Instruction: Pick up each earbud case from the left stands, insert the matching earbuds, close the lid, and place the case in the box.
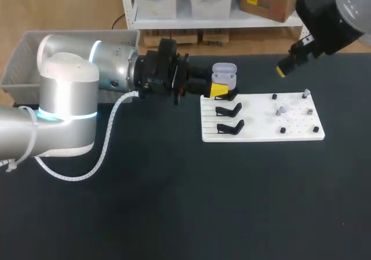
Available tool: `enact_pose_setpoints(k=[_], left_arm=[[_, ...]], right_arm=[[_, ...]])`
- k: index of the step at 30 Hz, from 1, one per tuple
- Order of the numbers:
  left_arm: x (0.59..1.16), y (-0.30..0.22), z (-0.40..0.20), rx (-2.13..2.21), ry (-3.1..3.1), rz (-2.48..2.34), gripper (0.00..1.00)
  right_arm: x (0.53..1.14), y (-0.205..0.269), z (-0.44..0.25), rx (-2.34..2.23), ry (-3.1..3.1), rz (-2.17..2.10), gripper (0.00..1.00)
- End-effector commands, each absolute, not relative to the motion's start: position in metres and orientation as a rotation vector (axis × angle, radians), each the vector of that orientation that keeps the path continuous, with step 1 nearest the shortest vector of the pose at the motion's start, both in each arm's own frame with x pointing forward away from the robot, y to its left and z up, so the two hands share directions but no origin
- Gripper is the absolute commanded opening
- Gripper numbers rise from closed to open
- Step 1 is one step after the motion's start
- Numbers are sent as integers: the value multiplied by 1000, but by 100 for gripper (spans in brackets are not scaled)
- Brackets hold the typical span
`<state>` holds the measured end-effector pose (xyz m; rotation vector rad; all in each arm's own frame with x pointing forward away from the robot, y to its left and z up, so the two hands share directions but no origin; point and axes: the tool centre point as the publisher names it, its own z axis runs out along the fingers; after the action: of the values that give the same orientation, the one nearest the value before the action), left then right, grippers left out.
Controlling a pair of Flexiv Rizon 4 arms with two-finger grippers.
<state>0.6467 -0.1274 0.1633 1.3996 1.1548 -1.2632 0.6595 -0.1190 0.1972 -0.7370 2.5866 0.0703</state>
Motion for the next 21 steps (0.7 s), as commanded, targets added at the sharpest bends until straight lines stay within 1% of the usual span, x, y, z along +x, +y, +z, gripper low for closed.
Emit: enact_pose_setpoints(k=[1,13,21], left_arm=[[646,-127,163,1396,1154,-1259,0],[646,-127,163,1396,1154,-1259,0],[646,-127,163,1396,1154,-1259,0]], right_arm=[[672,-129,182,-704,2642,-107,100],[708,-165,116,-732,2785,-94,100],[714,-171,102,-690,2819,-40,100]])
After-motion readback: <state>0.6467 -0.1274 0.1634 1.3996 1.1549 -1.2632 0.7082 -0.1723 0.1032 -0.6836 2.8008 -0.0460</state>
